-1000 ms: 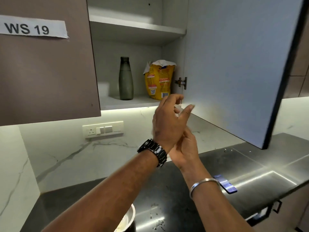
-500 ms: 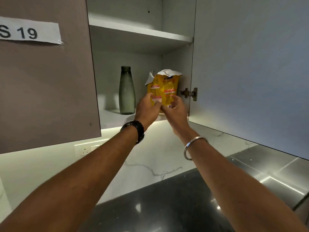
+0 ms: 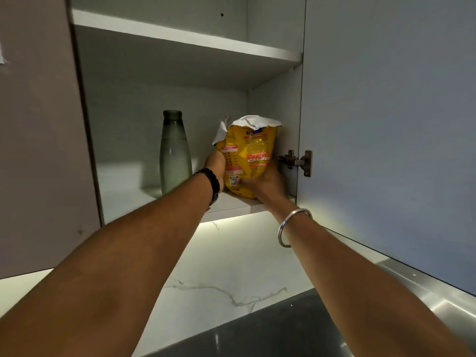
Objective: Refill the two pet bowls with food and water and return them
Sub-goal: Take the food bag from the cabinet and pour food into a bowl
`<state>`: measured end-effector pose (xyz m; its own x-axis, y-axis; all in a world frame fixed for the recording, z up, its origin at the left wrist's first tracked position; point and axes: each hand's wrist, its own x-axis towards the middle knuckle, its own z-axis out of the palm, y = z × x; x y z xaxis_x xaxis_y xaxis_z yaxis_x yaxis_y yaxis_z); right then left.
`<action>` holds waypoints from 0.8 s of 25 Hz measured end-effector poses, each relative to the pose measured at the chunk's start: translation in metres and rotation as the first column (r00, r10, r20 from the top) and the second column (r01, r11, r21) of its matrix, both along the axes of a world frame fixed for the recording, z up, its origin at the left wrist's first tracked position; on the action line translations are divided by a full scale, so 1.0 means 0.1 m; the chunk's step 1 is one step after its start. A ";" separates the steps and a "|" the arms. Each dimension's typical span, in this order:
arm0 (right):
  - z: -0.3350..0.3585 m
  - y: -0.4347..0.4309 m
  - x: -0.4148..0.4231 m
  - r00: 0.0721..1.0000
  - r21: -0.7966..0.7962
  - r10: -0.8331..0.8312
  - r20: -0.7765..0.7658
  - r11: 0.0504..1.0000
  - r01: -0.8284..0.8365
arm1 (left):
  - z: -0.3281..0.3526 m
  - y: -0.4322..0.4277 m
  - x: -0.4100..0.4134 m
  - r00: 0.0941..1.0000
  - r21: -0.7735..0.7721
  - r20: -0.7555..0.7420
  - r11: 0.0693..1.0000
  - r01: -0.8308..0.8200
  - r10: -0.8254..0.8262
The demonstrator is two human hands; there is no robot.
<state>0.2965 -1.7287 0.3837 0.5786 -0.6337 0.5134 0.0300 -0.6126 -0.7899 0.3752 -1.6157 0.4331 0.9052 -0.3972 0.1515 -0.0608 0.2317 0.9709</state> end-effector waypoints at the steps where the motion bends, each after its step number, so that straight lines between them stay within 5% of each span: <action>1: 0.00 -0.04 0.04 1.000 0.007 0.003 -0.016 1.000 -0.003 | 0.01 -0.07 0.08 0.999 -0.036 -0.042 0.999 0.004 -0.006; 13: -0.02 -0.01 0.03 0.992 0.018 0.033 0.118 0.999 -0.035 | -0.06 -0.22 0.22 0.982 -0.236 -0.183 0.972 0.009 -0.053; 20: -0.03 0.57 -0.74 0.966 0.081 0.005 0.259 0.996 -0.027 | 0.00 0.34 -0.49 0.980 -0.243 -0.070 0.956 0.165 -0.187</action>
<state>0.2221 -1.6719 0.3811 0.4435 -0.6726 0.5923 0.2486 -0.5426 -0.8023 0.3260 -1.5814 0.4331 0.8382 -0.5149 0.1798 0.0880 0.4530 0.8872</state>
